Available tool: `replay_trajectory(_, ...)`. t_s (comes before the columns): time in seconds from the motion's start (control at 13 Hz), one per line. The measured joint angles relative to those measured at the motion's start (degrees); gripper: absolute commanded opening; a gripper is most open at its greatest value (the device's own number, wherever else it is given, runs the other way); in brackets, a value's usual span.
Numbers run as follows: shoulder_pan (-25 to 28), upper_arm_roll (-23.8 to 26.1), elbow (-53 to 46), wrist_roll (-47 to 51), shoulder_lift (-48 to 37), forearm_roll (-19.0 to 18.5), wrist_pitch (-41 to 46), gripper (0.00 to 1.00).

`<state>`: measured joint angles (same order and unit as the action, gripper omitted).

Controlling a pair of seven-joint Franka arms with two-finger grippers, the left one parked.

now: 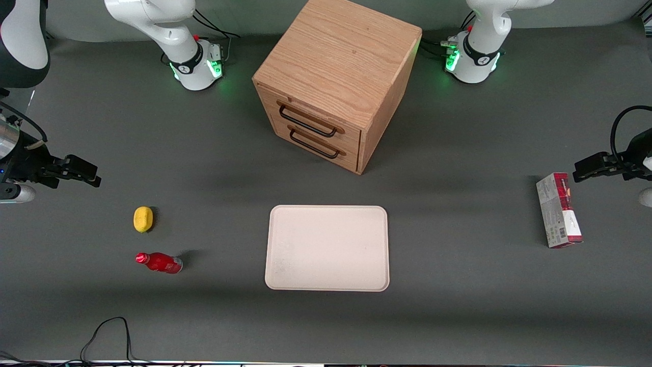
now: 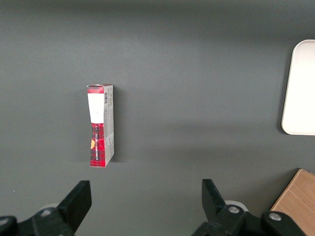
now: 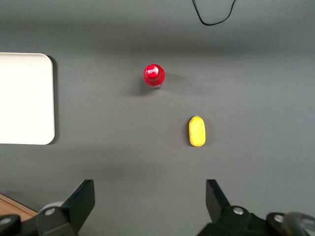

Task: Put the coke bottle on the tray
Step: 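Move the right gripper down toward the red Coca-Cola bottle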

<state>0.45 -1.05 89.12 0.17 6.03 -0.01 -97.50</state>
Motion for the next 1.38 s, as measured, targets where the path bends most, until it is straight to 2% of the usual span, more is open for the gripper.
replay_trajectory(0.62,-0.2,0.0,-1.2,0.0,0.8,0.0,1.2,1.00)
replay_trajectory(0.77,-0.3,0.0,-7.0,0.0,4.6,0.0,4.0,1.00)
replay_trajectory(1.08,-1.1,0.0,-24.3,-0.1,18.7,0.0,8.4,1.00)
replay_trajectory(1.38,-1.1,0.1,-30.3,-0.2,25.2,0.0,7.9,1.00)
